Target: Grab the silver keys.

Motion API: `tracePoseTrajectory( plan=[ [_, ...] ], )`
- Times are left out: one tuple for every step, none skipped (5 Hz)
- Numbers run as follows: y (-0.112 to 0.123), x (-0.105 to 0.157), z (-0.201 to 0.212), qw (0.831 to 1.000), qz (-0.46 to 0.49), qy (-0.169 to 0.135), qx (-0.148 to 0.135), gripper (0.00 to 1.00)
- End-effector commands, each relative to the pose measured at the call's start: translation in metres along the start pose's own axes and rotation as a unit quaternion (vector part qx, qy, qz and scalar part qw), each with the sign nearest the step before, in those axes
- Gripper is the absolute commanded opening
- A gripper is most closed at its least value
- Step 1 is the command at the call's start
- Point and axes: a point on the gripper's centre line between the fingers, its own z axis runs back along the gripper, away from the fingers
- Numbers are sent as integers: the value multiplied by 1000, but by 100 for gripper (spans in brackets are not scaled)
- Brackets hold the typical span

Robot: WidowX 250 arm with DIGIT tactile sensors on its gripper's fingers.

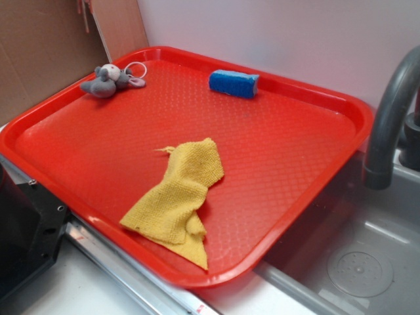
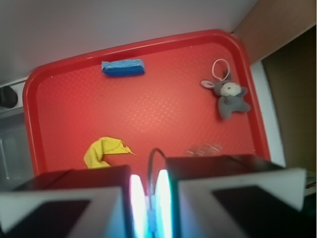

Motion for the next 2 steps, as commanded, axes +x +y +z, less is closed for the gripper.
tracePoseTrajectory(
  plan=[
    [-6, 13, 20, 999, -24, -26, -12, 0],
    [-6, 10, 14, 1000, -17, -17, -17, 0]
  ],
)
